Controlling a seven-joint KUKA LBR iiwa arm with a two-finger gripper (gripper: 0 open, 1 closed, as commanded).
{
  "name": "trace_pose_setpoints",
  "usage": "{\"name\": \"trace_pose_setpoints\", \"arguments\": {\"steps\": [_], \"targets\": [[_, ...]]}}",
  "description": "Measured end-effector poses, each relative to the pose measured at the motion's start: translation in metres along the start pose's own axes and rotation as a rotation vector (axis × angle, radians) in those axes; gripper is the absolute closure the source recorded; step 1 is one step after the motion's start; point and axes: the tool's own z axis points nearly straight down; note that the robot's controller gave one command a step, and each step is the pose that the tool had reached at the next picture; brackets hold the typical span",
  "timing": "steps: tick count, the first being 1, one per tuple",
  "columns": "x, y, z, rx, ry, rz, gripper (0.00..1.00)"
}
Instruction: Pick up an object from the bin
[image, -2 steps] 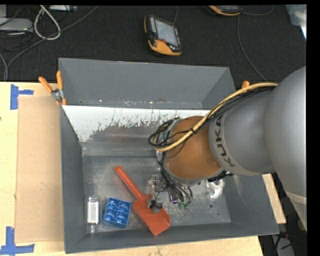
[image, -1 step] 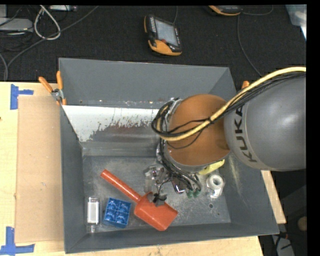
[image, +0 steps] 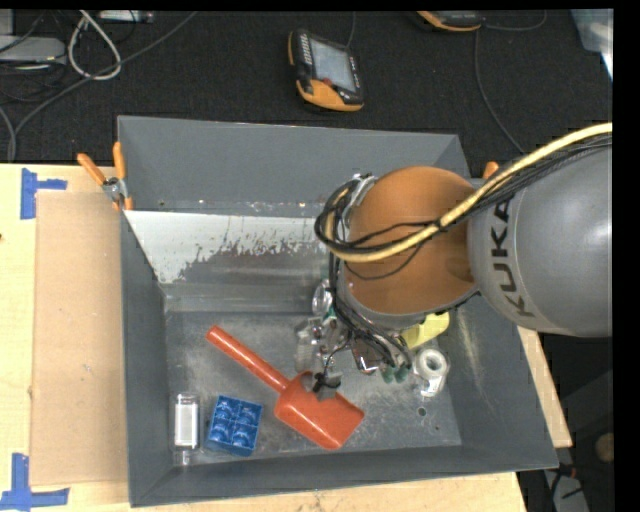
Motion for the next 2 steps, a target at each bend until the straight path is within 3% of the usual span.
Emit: {"name": "trace_pose_setpoints", "arguments": {"steps": [1, 2], "targets": [[-0.097, -0.017, 0.068, -0.001, -0.005, -0.182, 1.0], [-0.077, -0.013, 0.055, -0.002, 0.004, -0.112, 1.0]]}}
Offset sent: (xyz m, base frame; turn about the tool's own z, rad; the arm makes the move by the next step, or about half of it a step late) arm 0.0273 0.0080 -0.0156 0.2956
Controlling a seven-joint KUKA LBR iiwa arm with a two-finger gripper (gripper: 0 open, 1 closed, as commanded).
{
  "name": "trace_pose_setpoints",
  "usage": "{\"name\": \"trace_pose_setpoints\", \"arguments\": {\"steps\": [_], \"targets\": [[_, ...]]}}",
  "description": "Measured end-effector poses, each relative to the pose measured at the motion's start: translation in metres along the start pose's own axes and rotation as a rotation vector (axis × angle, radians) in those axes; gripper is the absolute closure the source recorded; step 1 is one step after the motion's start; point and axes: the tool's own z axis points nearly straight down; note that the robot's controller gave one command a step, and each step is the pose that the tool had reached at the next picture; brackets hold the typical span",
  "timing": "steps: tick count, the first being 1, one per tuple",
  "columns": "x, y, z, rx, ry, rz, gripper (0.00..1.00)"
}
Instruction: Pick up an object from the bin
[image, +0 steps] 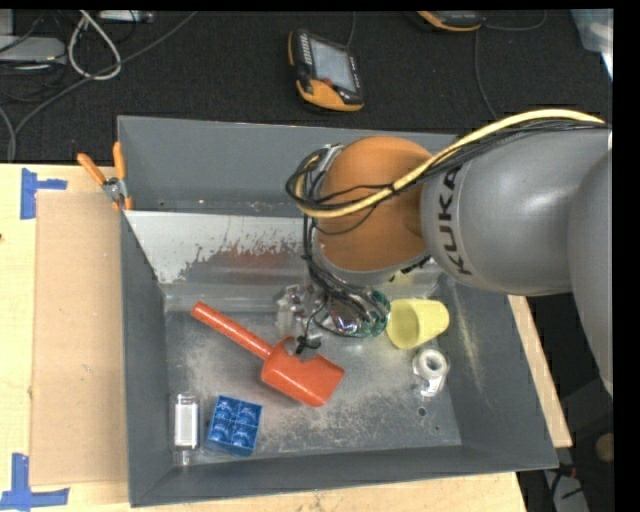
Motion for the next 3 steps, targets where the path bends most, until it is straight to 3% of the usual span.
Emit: {"name": "trace_pose_setpoints", "arguments": {"steps": [1, 2, 3], "targets": [[0.005, -0.003, -0.025, 0.001, -0.003, 0.204, 1.0], [0.005, -0.003, -0.033, 0.001, -0.003, 0.01, 1.0], [0.022, -0.023, 0.044, -0.001, 0.006, -0.05, 1.0]]}}
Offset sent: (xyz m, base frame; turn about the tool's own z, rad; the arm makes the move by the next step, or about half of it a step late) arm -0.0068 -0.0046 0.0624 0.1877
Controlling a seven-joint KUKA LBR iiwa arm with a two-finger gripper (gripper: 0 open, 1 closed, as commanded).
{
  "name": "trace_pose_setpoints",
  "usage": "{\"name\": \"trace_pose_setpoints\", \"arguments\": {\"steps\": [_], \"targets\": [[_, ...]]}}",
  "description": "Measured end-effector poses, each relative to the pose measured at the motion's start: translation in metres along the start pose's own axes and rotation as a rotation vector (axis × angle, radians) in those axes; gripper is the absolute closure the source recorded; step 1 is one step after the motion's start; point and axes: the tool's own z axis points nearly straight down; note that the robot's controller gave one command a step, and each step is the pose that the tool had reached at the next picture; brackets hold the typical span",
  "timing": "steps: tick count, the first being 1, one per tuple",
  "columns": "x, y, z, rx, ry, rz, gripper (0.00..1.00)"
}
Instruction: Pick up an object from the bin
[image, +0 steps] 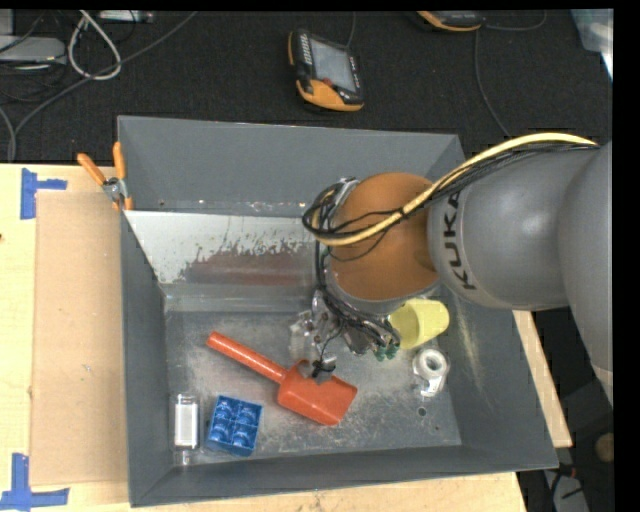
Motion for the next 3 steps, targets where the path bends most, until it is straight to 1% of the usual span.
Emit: {"name": "trace_pose_setpoints", "arguments": {"steps": [1, 2, 3], "targets": [[-0.022, -0.001, -0.054, 0.002, -0.026, 0.015, 1.0], [0.0, -0.011, -0.014, -0.002, 0.004, -0.046, 1.0], [-0.019, -0.041, -0.017, -0.001, -0.02, 0.223, 1.0]]}}
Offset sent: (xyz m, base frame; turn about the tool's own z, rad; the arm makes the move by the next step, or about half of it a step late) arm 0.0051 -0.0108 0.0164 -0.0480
